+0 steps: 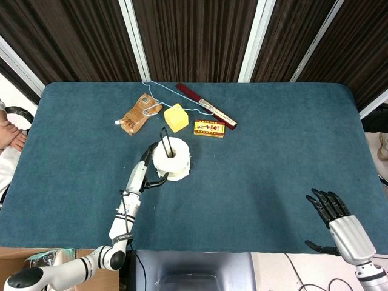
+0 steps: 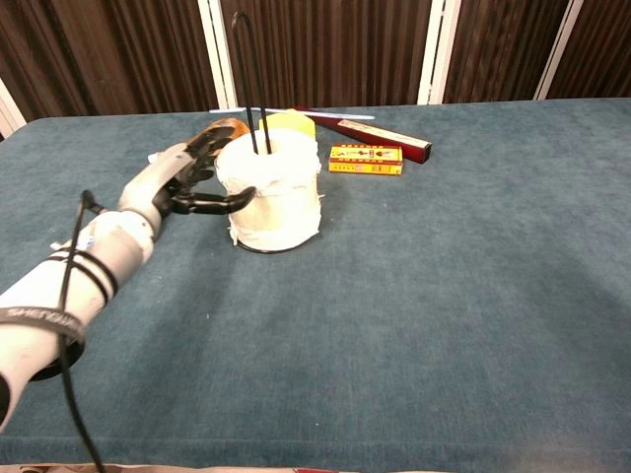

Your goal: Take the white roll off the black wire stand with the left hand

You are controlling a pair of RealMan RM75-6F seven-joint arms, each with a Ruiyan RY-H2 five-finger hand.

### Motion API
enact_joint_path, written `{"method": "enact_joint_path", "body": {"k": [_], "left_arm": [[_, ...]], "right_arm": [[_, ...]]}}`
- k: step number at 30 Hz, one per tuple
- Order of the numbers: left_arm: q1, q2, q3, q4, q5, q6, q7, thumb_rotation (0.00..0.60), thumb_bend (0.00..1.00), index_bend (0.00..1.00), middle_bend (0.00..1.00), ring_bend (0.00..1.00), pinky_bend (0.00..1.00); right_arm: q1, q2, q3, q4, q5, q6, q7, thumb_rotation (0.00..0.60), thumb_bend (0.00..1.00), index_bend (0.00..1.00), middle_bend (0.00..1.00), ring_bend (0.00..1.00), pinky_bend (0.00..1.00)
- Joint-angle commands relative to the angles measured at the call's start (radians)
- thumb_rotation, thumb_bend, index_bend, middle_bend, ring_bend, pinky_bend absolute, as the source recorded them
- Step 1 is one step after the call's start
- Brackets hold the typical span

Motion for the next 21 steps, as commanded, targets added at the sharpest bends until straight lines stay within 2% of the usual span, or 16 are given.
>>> {"method": "enact_joint_path", "body": {"k": [1,8,11,12,13,14,16,17,18,20,21], "left_arm": [[-0.01,-0.004,-0.014,-0.017,-0.019,-0.011,0.008,0.6,0.36,0.0,0.0,0.0,0.0],[-0.037,-0.015,-0.059,-0.019,-0.108,-0.045,0.082,0.6,0.35,0.0,0.0,0.0,0.02],[-0.047,-0.022,-0.074,-0.012,-0.139,-0.05,0.115,0.6,0.35,0.0,0.0,0.02,0.14],[-0.05,-0.02,-0.079,-0.015,-0.155,-0.063,0.122,0.6,0.35,0.04,0.02,0.07,0.22],[-0.051,-0.018,-0.092,-0.025,-0.179,-0.072,0.124,0.6,0.36,0.15,0.08,0.17,0.35],[-0.052,-0.014,-0.098,-0.033,-0.19,-0.079,0.127,0.6,0.37,0.24,0.14,0.25,0.42],[-0.052,-0.002,-0.102,-0.05,-0.206,-0.094,0.132,0.6,0.41,0.5,0.37,0.46,0.61],[-0.051,0.004,-0.104,-0.063,-0.211,-0.097,0.132,0.6,0.43,0.54,0.41,0.5,0.64],[-0.05,0.007,-0.106,-0.072,-0.211,-0.092,0.132,0.6,0.49,0.61,0.49,0.57,0.69],[-0.046,0.006,-0.114,-0.092,-0.203,-0.067,0.123,0.6,0.63,0.69,0.57,0.64,0.74],[-0.045,0.004,-0.118,-0.1,-0.192,-0.045,0.118,0.6,0.75,0.74,0.62,0.67,0.78]], "right_arm": [[-0.001,0.002,0.003,0.002,0.005,0.002,0.006,0.6,0.06,0.0,0.0,0.0,0.0],[-0.004,0.003,0.003,0.005,0.003,0.01,0.013,0.6,0.06,0.0,0.0,0.0,0.0],[-0.004,0.003,0.004,0.005,0.005,0.008,0.014,0.6,0.06,0.0,0.0,0.0,0.0],[-0.004,0.003,0.004,0.004,0.005,0.007,0.013,0.6,0.06,0.0,0.0,0.0,0.0],[-0.003,0.003,0.004,0.004,0.005,0.007,0.012,0.6,0.06,0.0,0.0,0.0,0.0],[-0.004,0.003,0.004,0.004,0.005,0.007,0.013,0.6,0.06,0.0,0.0,0.0,0.0],[-0.004,0.004,0.005,0.004,0.006,0.009,0.014,0.6,0.06,0.0,0.0,0.0,0.0],[-0.005,0.004,0.005,0.004,0.006,0.011,0.015,0.6,0.06,0.0,0.0,0.0,0.0],[-0.006,0.005,0.005,0.005,0.005,0.012,0.017,0.6,0.06,0.0,0.0,0.0,0.0],[-0.007,0.005,0.004,0.006,0.004,0.015,0.018,0.6,0.06,0.0,0.0,0.0,0.0],[-0.008,0.005,0.004,0.006,0.002,0.015,0.019,0.6,0.06,0.0,0.0,0.0,0.0]]}}
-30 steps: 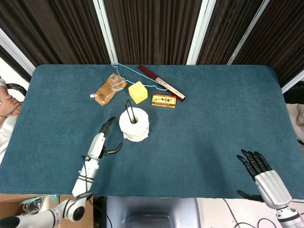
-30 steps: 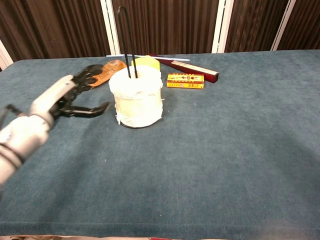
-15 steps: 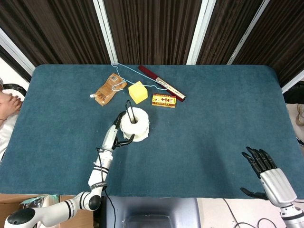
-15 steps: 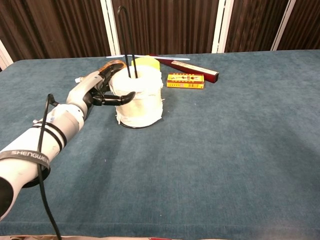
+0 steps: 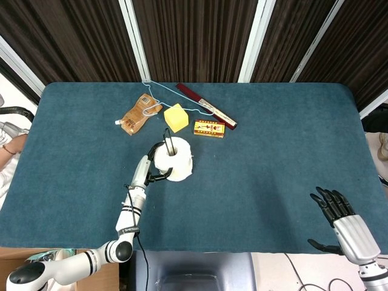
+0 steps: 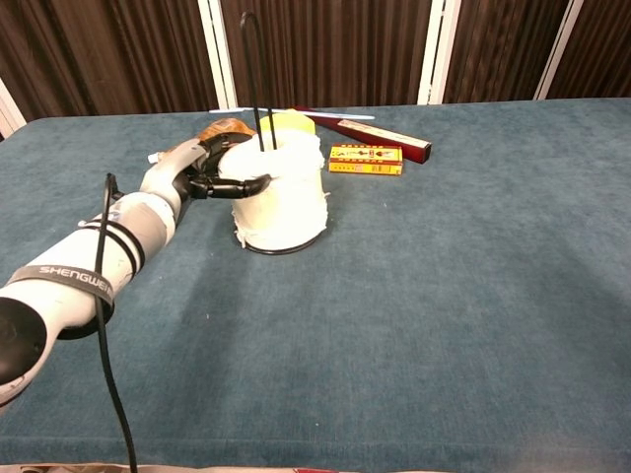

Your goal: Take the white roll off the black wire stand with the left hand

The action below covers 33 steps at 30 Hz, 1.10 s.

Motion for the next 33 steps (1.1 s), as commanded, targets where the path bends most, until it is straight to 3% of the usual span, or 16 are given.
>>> {"method": "enact_joint_path", "body": {"k": [1,4,11,19,23,27,33], "left_arm": [[0.005,-0.001,-0.015,-0.028,0.026,0.061,-0.013,0.6,0.82,0.77,0.65,0.7,0.8],[0.013,0.011,-0.016,-0.075,0.082,0.126,-0.026,0.6,0.89,0.79,0.68,0.73,0.84],[0.04,0.109,-0.046,-0.294,0.153,0.228,0.009,0.6,0.87,0.79,0.67,0.74,0.84],[0.077,0.321,-0.156,-0.651,0.166,0.279,0.097,0.6,0.86,0.79,0.67,0.74,0.84],[0.119,0.42,-0.195,-0.758,0.166,0.312,0.115,0.6,0.86,0.79,0.67,0.74,0.84],[0.201,0.52,-0.146,-0.752,0.198,0.324,0.087,0.6,0.86,0.79,0.67,0.74,0.84],[0.301,0.57,-0.018,-0.536,0.221,0.309,-0.097,0.6,0.85,0.79,0.67,0.74,0.84]], "right_arm": [[-0.001,0.001,-0.001,0.001,-0.003,0.002,0.001,0.6,0.06,0.0,0.0,0.0,0.0],[-0.004,0.001,-0.002,0.004,-0.006,0.007,0.003,0.6,0.06,0.0,0.0,0.0,0.0],[-0.007,-0.001,-0.006,0.007,-0.016,0.013,-0.004,0.6,0.06,0.0,0.0,0.0,0.0],[-0.012,-0.002,-0.008,0.009,-0.023,0.022,-0.004,0.6,0.06,0.0,0.0,0.0,0.0],[-0.014,-0.003,-0.011,0.011,-0.034,0.028,-0.007,0.6,0.06,0.0,0.0,0.0,0.0],[-0.018,-0.002,-0.014,0.013,-0.041,0.038,-0.004,0.6,0.07,0.0,0.0,0.0,0.0],[-0.019,-0.005,-0.017,0.013,-0.05,0.038,-0.008,0.6,0.06,0.0,0.0,0.0,0.0]]}}
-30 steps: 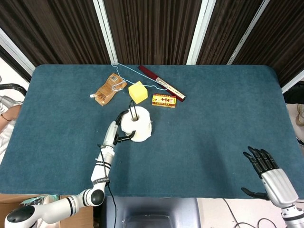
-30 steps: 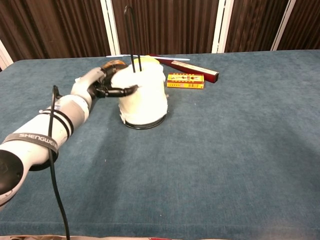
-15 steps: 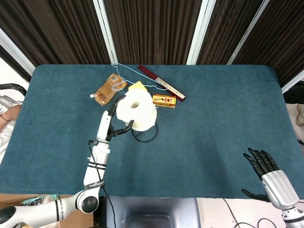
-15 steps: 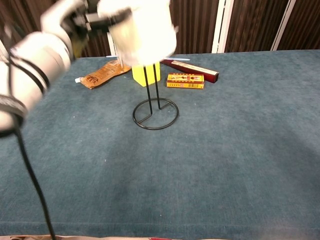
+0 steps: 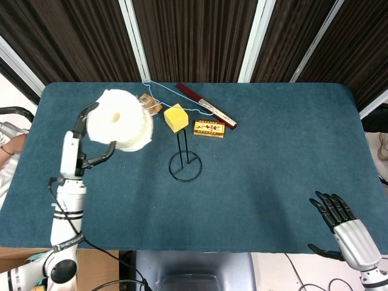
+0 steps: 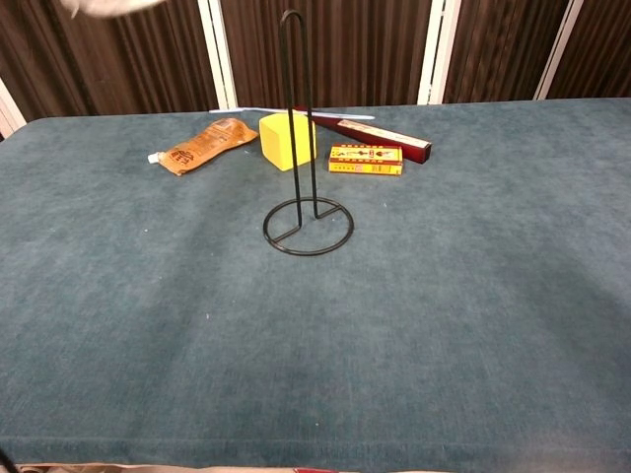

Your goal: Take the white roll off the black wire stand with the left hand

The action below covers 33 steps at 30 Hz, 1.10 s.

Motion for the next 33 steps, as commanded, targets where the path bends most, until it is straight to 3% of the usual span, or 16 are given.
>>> {"method": "enact_joint_path", "body": {"k": [1,6,11,14,16,18,20,22,24,29,33], "left_arm": [[0.064,0.024,0.106,0.191,0.018,-0.028,-0.156,0.6,0.85,0.79,0.67,0.74,0.84],[0.08,-0.047,0.223,0.386,0.082,-0.046,-0.278,0.6,0.83,0.79,0.66,0.74,0.84],[0.08,-0.163,0.322,0.565,0.142,-0.04,-0.317,0.6,0.81,0.79,0.67,0.73,0.83],[0.075,-0.219,0.36,0.647,0.176,-0.03,-0.325,0.6,0.75,0.73,0.63,0.64,0.65],[0.07,-0.238,0.375,0.674,0.19,-0.032,-0.347,0.6,0.68,0.61,0.53,0.5,0.45],[0.066,-0.242,0.386,0.68,0.197,-0.04,-0.358,0.6,0.6,0.46,0.4,0.33,0.28],[0.061,-0.232,0.402,0.68,0.2,-0.061,-0.336,0.6,0.51,0.23,0.19,0.12,0.12],[0.061,-0.217,0.408,0.664,0.194,-0.072,-0.312,0.6,0.45,0.06,0.03,0.01,0.04],[0.065,-0.204,0.407,0.643,0.191,-0.063,-0.298,0.6,0.41,0.0,0.0,0.0,0.01],[0.092,-0.138,0.422,0.572,0.224,0.001,-0.251,0.6,0.38,0.0,0.0,0.0,0.0],[0.148,-0.072,0.464,0.537,0.303,0.127,-0.208,0.6,0.37,0.0,0.0,0.0,0.0]], "right_arm": [[0.001,-0.003,-0.001,-0.003,-0.003,-0.004,-0.007,0.6,0.07,0.0,0.0,0.0,0.0],[0.003,-0.012,-0.003,-0.012,-0.006,-0.019,-0.038,0.6,0.06,0.0,0.0,0.0,0.0],[0.006,-0.021,-0.005,-0.02,-0.008,-0.034,-0.065,0.6,0.06,0.0,0.0,0.0,0.0],[0.008,-0.023,-0.004,-0.023,-0.006,-0.041,-0.073,0.6,0.06,0.0,0.0,0.0,0.0],[0.009,-0.023,-0.004,-0.025,-0.007,-0.042,-0.076,0.6,0.06,0.0,0.0,0.0,0.0],[0.009,-0.024,-0.004,-0.025,-0.006,-0.042,-0.077,0.6,0.06,0.0,0.0,0.0,0.0],[0.009,-0.024,-0.004,-0.025,-0.005,-0.043,-0.078,0.6,0.06,0.0,0.0,0.0,0.0],[0.009,-0.024,-0.006,-0.025,-0.008,-0.042,-0.079,0.6,0.06,0.0,0.0,0.0,0.0],[0.008,-0.025,-0.006,-0.024,-0.01,-0.039,-0.08,0.6,0.06,0.0,0.0,0.0,0.0],[0.006,-0.027,-0.006,-0.022,-0.011,-0.037,-0.083,0.6,0.06,0.0,0.0,0.0,0.0],[0.006,-0.03,-0.008,-0.023,-0.013,-0.04,-0.093,0.6,0.06,0.0,0.0,0.0,0.0]]}}
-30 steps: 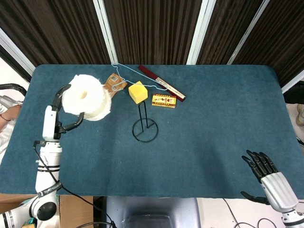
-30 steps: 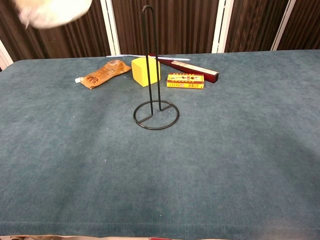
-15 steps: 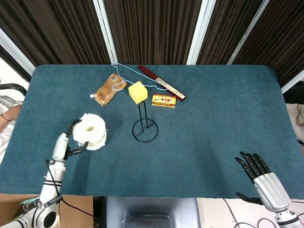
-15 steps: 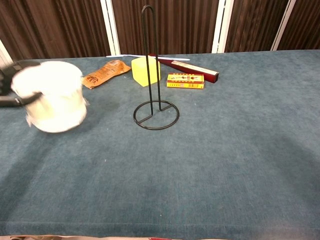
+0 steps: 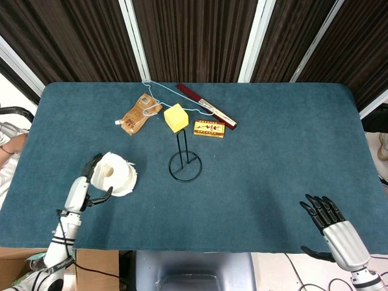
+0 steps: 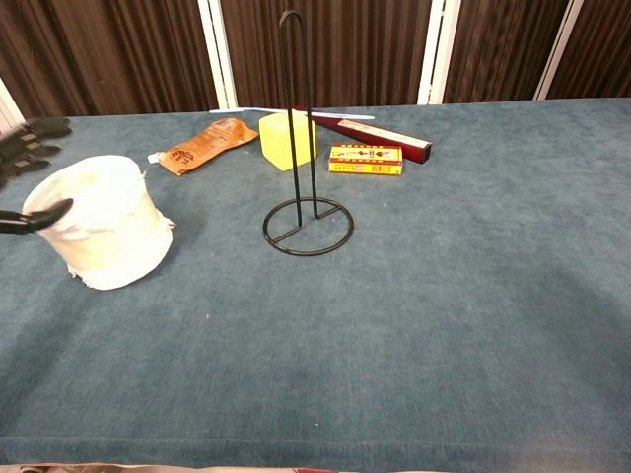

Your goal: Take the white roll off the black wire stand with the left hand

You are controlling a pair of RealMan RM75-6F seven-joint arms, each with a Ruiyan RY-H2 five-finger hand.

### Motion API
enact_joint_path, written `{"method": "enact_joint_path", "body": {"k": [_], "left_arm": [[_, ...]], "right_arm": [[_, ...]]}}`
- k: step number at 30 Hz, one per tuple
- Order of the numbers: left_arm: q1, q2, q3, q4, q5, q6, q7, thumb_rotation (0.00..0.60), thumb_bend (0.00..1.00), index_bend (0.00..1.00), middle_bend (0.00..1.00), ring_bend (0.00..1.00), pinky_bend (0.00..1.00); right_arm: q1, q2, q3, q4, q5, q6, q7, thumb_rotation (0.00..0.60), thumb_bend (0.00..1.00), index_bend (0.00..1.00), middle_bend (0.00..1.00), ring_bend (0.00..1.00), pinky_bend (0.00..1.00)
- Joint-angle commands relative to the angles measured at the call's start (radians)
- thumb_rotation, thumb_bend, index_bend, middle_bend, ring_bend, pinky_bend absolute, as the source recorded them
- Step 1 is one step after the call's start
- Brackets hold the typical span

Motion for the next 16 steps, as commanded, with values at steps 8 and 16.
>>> {"method": "enact_joint_path", "body": {"k": [8,16], "left_arm": [[0.213,0.304,0.252,-0.113,0.334,0.334,0.336,0.6,0.39,0.0,0.0,0.0,0.0],[0.219,0.36,0.298,-0.194,0.39,0.282,0.494,0.6,0.41,0.0,0.0,0.0,0.0]], "right_arm": [[-0.006,-0.016,0.006,-0.005,0.006,0.0,-0.048,0.6,0.06,0.0,0.0,0.0,0.0],[-0.01,-0.024,0.001,-0.009,-0.009,0.005,-0.061,0.6,0.07,0.0,0.0,0.0,0.0]]}}
